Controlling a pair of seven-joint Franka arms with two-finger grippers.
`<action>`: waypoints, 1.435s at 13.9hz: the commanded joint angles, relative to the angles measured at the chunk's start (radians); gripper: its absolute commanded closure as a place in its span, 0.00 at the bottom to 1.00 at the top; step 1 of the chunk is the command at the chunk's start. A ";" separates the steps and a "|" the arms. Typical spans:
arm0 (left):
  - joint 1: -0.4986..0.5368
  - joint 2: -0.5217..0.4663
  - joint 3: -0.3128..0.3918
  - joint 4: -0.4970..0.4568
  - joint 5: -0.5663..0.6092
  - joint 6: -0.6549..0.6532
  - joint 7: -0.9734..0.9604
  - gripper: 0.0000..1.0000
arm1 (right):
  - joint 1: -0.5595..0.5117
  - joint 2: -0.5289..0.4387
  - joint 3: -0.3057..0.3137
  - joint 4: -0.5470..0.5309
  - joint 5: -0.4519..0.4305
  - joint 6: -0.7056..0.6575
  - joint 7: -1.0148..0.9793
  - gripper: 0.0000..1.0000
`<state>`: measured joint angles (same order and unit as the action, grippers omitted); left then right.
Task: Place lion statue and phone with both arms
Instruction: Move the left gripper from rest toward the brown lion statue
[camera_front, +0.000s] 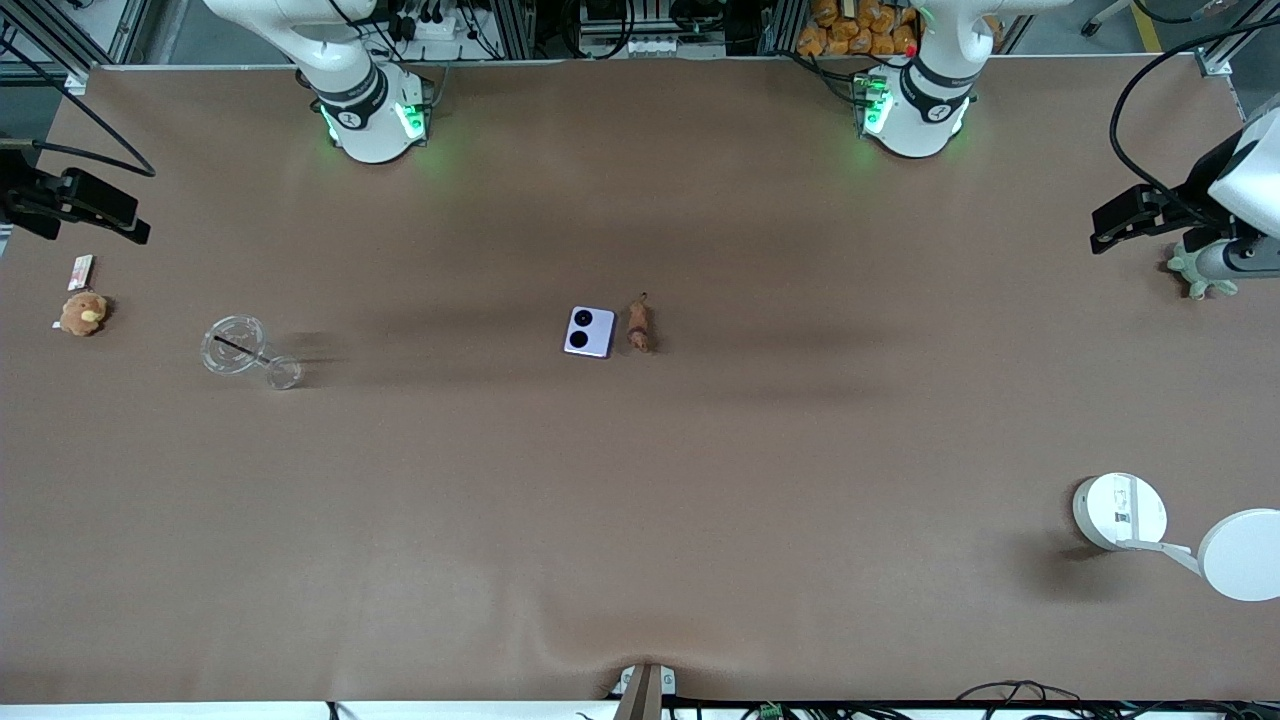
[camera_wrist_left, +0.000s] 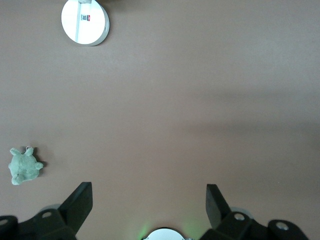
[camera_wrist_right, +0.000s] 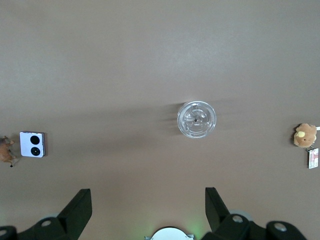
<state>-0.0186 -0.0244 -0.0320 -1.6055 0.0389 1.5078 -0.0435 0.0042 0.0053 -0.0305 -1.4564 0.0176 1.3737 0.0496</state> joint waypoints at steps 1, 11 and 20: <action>0.006 0.004 -0.003 0.007 0.003 0.015 0.019 0.00 | 0.008 0.008 -0.009 0.021 0.002 -0.015 -0.007 0.00; -0.027 0.014 -0.067 0.001 0.000 0.028 -0.002 0.00 | 0.008 0.008 -0.009 0.019 0.002 -0.018 -0.007 0.00; -0.133 0.257 -0.267 0.111 -0.002 0.084 -0.364 0.00 | 0.010 0.008 -0.009 0.019 0.002 -0.018 -0.007 0.00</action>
<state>-0.0892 0.1342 -0.2862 -1.5648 0.0385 1.5685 -0.3155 0.0046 0.0065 -0.0310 -1.4563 0.0181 1.3699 0.0496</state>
